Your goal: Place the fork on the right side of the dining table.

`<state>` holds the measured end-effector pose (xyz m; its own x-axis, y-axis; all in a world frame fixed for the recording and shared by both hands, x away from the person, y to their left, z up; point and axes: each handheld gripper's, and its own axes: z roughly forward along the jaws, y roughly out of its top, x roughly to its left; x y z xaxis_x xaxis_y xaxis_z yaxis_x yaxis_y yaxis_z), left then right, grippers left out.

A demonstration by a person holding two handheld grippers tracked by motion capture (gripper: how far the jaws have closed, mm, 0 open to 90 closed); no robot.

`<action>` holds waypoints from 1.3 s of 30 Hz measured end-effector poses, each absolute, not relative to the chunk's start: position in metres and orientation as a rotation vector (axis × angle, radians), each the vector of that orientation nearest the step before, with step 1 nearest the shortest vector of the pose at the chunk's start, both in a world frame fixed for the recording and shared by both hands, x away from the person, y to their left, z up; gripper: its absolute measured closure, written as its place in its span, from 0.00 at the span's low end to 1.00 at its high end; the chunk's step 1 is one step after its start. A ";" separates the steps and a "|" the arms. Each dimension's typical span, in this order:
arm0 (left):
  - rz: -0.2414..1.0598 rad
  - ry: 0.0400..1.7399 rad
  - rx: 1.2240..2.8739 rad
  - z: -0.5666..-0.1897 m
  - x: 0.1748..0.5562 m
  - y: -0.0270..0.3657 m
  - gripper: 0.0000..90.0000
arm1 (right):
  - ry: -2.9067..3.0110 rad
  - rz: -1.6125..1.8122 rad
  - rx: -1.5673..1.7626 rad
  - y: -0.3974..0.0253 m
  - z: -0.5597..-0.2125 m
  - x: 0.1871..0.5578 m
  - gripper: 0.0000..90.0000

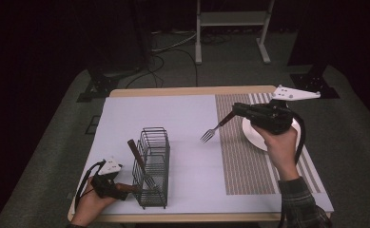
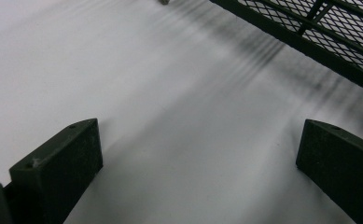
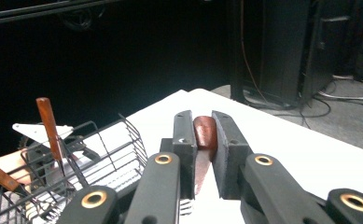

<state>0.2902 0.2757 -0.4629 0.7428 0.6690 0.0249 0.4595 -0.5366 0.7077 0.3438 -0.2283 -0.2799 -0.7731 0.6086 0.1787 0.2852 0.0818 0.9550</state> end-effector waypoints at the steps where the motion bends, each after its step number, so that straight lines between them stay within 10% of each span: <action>1: 0.383 0.845 2.234 -0.463 0.290 0.276 0.00 | 2.093 1.745 0.906 -0.231 -0.282 0.343 0.89; 39: 0.383 0.846 2.231 -0.463 0.290 0.276 0.00 | 1.950 1.579 1.286 -0.332 -0.333 0.300 0.89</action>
